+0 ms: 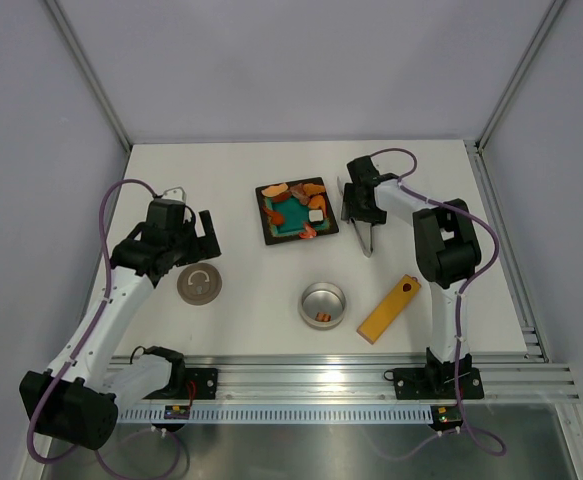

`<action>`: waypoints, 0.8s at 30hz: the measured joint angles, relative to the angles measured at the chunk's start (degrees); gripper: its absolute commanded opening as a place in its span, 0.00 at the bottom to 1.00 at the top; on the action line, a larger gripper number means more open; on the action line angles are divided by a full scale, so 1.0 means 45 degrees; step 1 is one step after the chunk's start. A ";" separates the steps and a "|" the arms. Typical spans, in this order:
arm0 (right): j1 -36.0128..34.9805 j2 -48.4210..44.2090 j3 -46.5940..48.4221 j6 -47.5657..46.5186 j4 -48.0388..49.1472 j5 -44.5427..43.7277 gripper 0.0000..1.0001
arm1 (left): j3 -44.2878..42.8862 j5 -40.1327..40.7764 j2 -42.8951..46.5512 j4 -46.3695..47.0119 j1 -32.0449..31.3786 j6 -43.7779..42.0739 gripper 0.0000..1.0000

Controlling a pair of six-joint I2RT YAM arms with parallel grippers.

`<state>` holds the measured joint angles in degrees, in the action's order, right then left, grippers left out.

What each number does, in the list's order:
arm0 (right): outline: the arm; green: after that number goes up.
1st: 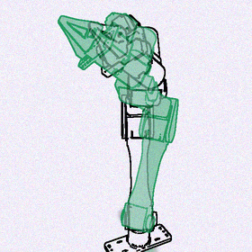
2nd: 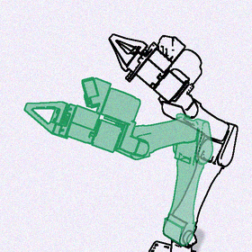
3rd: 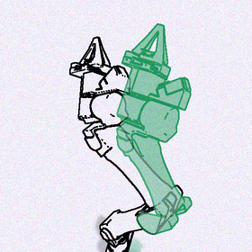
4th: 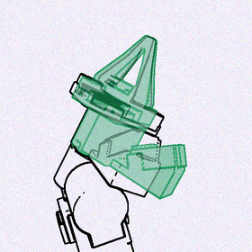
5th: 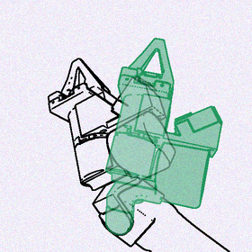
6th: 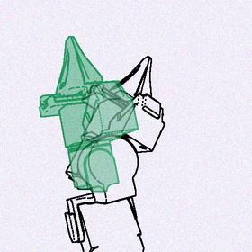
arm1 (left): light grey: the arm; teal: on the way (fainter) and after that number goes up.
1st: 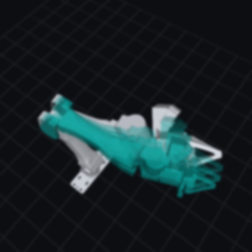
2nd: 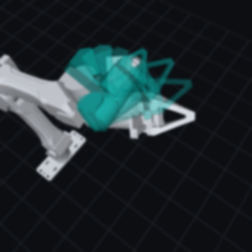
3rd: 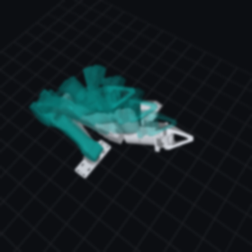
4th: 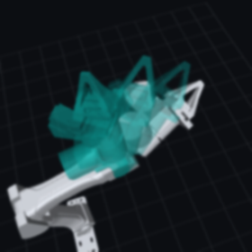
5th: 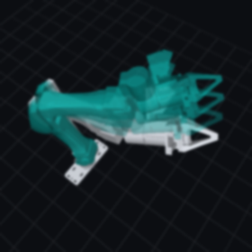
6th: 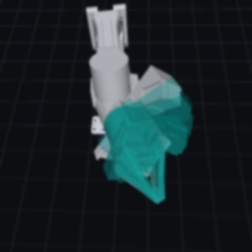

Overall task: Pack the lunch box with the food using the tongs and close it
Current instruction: Pick up the clamp at the center of the board.

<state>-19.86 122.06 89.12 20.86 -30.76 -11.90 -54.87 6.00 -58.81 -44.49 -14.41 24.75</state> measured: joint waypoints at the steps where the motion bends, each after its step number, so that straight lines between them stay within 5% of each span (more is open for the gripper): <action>1: 0.0000 0.0000 -0.0029 0.0097 0.0049 -0.0058 0.79 | 0.0029 0.0000 0.0000 0.0010 0.0000 0.0029 0.99; 8: -0.0097 -0.0053 -0.0296 0.0704 0.0559 -0.0602 0.89 | 0.0049 0.0000 -0.0058 0.0005 0.0000 0.0068 0.99; 12: -0.0209 -0.0262 -0.0729 0.1035 0.0971 -0.0942 0.75 | 0.0049 0.0000 -0.0146 0.0005 0.0000 0.0068 0.99; 16: -0.0248 -0.0277 -0.0801 0.1219 0.1146 -0.1151 0.46 | 0.0049 0.0000 -0.0243 0.0005 0.0000 0.0068 0.99; 18: -0.0253 -0.0277 -0.0826 0.1321 0.1214 -0.1195 0.51 | 0.0049 0.0000 -0.0262 0.0005 0.0000 0.0068 0.99; 19: -0.0253 -0.0277 -0.0831 0.1326 0.1224 -0.1205 0.69 | 0.0049 0.0000 -0.0267 0.0005 0.0000 0.0068 0.99; 20: -0.0253 -0.0277 -0.0831 0.1355 0.1239 -0.1209 0.76 | 0.0049 0.0000 -0.0267 0.0005 0.0000 0.0068 0.99; 24: -0.0277 -0.0277 -0.0831 0.1282 0.1219 -0.1258 0.85 | 0.0049 0.0000 -0.0267 0.0000 0.0000 0.0078 0.99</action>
<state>-21.10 120.81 85.38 26.63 -25.28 -17.56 -54.65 6.00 -60.01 -44.49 -14.41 25.10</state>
